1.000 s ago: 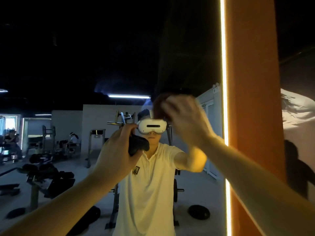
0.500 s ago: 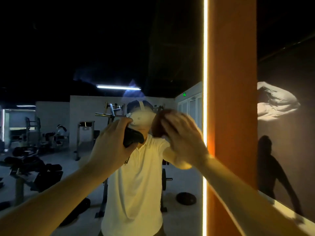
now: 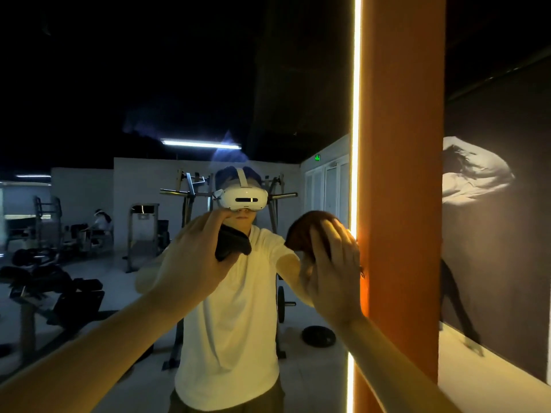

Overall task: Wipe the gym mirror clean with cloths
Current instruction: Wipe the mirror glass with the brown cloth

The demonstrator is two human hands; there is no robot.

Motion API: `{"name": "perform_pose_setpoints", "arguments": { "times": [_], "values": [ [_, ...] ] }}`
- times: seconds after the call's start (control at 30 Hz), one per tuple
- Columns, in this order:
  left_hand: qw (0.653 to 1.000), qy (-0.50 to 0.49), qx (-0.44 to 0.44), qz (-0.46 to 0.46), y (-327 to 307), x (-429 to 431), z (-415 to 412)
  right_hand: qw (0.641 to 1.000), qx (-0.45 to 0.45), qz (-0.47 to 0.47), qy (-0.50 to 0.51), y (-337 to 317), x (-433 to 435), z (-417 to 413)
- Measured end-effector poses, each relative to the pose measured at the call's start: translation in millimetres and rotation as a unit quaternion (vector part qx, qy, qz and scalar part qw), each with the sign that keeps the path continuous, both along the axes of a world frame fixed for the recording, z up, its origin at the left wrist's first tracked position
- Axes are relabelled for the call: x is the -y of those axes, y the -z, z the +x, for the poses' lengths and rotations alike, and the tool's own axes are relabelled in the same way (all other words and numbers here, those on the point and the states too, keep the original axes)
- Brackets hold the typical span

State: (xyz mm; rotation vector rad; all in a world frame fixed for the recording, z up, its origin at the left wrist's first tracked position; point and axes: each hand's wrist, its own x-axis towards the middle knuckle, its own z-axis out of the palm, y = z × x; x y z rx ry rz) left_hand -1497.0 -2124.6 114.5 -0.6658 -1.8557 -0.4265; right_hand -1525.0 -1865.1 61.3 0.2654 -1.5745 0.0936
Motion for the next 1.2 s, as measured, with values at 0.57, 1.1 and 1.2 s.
{"name": "perform_pose_setpoints", "arguments": {
  "times": [0.57, 1.1, 1.2],
  "values": [
    [0.999, -0.027, 0.041, 0.024, 4.9, 48.3, 2.9, 0.972, 0.003, 0.231, -0.032, -49.3, 55.6, -3.0],
    [0.993, -0.045, -0.01, -0.109, 18.3, 63.8, 1.3, 0.938, 0.031, 0.346, -0.019, -38.6, 84.1, -0.2],
    [0.989, -0.071, -0.011, -0.13, 17.6, 66.6, 2.0, 0.97, -0.028, 0.236, 0.042, -105.1, 53.3, -6.1]
  ]
}}
